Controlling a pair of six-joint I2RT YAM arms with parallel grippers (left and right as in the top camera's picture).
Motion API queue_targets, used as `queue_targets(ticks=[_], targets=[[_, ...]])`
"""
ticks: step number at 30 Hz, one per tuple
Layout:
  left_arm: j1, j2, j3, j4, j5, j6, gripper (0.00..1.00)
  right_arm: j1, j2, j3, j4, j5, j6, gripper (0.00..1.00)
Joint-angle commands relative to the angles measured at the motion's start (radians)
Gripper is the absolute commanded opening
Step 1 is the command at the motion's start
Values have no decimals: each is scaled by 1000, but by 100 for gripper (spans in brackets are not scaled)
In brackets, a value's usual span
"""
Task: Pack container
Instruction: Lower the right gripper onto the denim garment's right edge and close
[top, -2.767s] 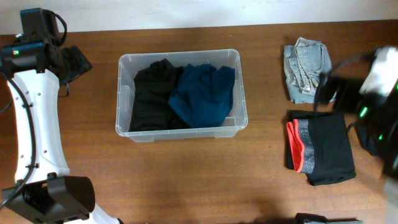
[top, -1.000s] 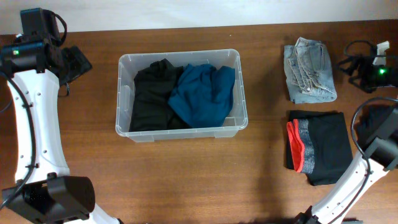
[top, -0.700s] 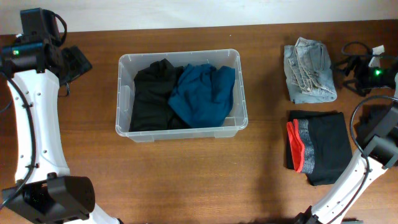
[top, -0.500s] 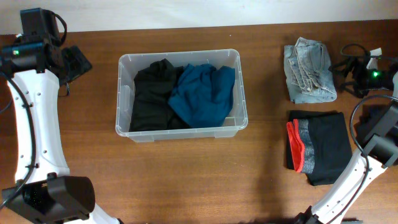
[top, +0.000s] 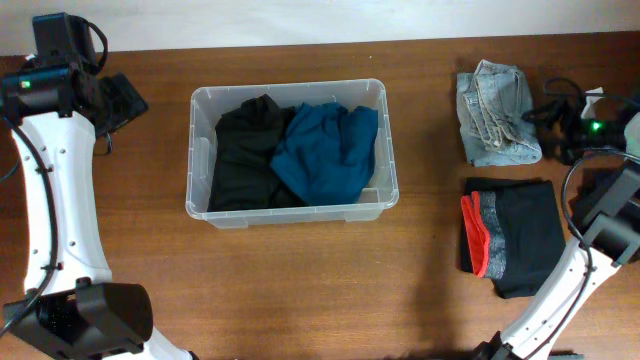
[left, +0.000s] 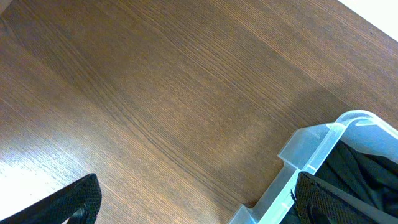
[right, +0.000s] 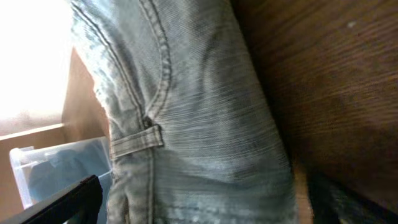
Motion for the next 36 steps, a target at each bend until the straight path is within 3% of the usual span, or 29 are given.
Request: queue_targets(ticks=[1, 27, 36], targets=[[3, -20, 6, -1, -4, -12, 99, 3, 32, 13, -3, -26, -7, 98], [3, -20, 6, -1, -4, -12, 99, 82, 52, 11, -39, -25, -37, 100], [3, -20, 6, -1, -4, -12, 99, 84, 52, 11, -37, -25, -30, 81]])
